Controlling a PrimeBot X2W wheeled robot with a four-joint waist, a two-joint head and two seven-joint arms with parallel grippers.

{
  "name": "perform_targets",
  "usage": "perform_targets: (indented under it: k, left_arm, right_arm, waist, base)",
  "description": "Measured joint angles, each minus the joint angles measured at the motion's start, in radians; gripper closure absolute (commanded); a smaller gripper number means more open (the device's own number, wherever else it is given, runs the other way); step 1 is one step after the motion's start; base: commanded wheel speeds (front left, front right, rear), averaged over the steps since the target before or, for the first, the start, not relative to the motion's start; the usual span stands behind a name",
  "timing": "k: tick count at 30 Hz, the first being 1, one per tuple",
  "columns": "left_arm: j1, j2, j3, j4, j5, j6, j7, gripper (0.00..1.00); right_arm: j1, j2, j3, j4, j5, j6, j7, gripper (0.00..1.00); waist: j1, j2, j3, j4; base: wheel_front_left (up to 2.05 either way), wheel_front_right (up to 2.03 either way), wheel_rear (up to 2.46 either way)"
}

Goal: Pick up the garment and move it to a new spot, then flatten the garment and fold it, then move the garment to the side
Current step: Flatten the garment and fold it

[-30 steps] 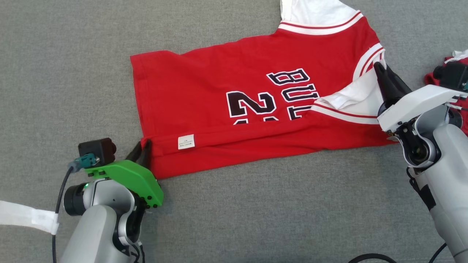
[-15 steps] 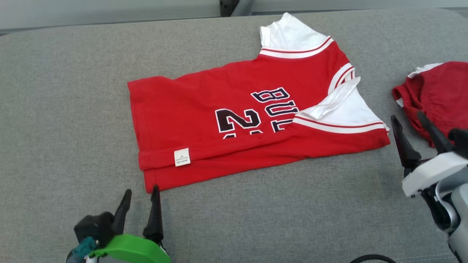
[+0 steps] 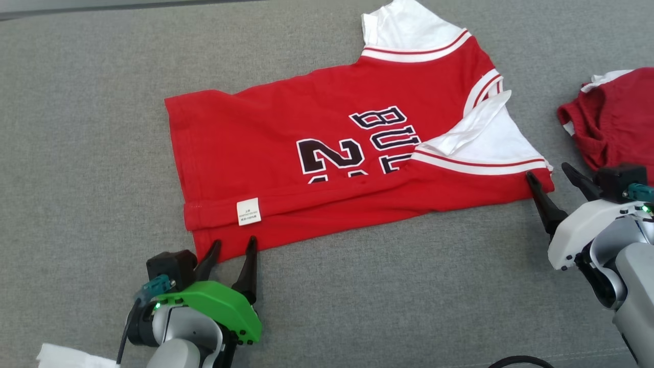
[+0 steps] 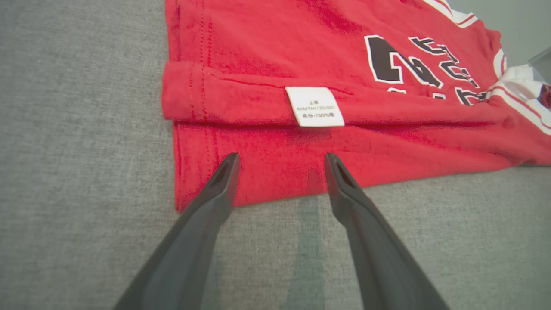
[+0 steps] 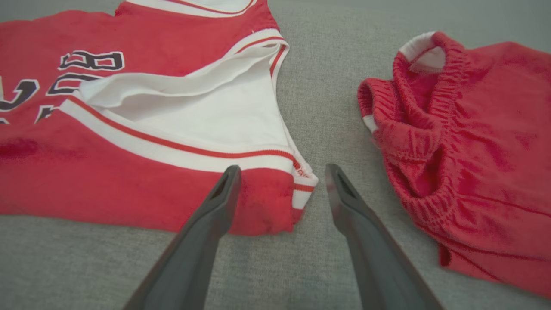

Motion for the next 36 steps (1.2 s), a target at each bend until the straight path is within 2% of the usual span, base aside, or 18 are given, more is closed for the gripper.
perform_targets:
  k: [5, 11, 16, 23, 28, 33, 34, 35, 36]
  left_arm:
    - [-0.07, -0.013, -0.011, 0.086, -0.011, -0.015, 0.024, 0.0]
    - [-0.103, -0.021, -0.012, 0.126, -0.026, -0.02, 0.02, 0.0]
    - [-0.088, -0.011, -0.002, 0.1, -0.028, 0.0, 0.024, 0.0]
    - [-0.007, 0.048, 0.007, 0.021, -0.001, 0.067, 0.061, 0.0]
    - [0.002, 0.046, 0.01, -0.006, -0.027, 0.065, 0.088, 0.0]
    - [-0.043, 0.017, 0.004, 0.024, -0.056, 0.043, 0.097, 0.0]
    - [-0.054, 0.013, 0.001, 0.033, -0.063, 0.032, 0.102, 0.0]
    - [-0.066, 0.01, 0.0, 0.045, -0.068, 0.025, 0.102, 0.13]
    - [-0.077, 0.006, -0.001, 0.057, -0.074, 0.017, 0.102, 0.84]
  right_arm:
    - [-0.043, -0.008, 0.042, 0.045, 0.019, 0.0, 0.047, 0.0]
    - [-0.075, -0.034, 0.085, 0.072, 0.068, 0.0, 0.093, 0.0]
    - [-0.088, -0.049, 0.113, 0.074, 0.098, 0.0, 0.109, 0.0]
    - [-0.089, -0.063, 0.137, 0.078, 0.127, 0.0, 0.109, 0.0]
    - [-0.096, -0.068, 0.148, 0.079, 0.145, 0.0, 0.118, 0.0]
    - [-0.106, -0.072, 0.165, 0.082, 0.164, -0.001, 0.131, 0.0]
    - [-0.109, -0.072, 0.17, 0.081, 0.178, -0.001, 0.138, 0.12]
    - [-0.112, -0.07, 0.179, 0.077, 0.194, -0.002, 0.146, 0.74]
    - [-0.115, -0.072, 0.19, 0.072, 0.21, -0.003, 0.159, 1.0]
  waist:
    - [0.0, 0.0, 0.046, 0.02]
    - [0.0, -0.0001, 0.067, 0.047]
    - [0.0, 0.0, 0.058, 0.047]
    - [0.0, 0.0, 0.045, 0.046]
    - [0.0, 0.0, 0.052, 0.046]
    - [0.0, -0.0001, 0.059, 0.045]
    - [0.0, -0.0001, 0.059, 0.044]
    - [0.0, 0.0, 0.059, 0.044]
    - [0.0, -0.0001, 0.057, 0.043]
  base:
    - [0.0, 0.0, 0.0]
    - [0.0, 0.0, 0.0]
    - [0.0, 0.0, 0.0]
    - [0.0, 0.0, 0.0]
    - [0.0, 0.0, 0.0]
    - [0.0, 0.0, 0.0]
    - [0.0, 0.0, 0.0]
    - [0.0, 0.0, 0.0]
    - [0.0, 0.0, 0.0]
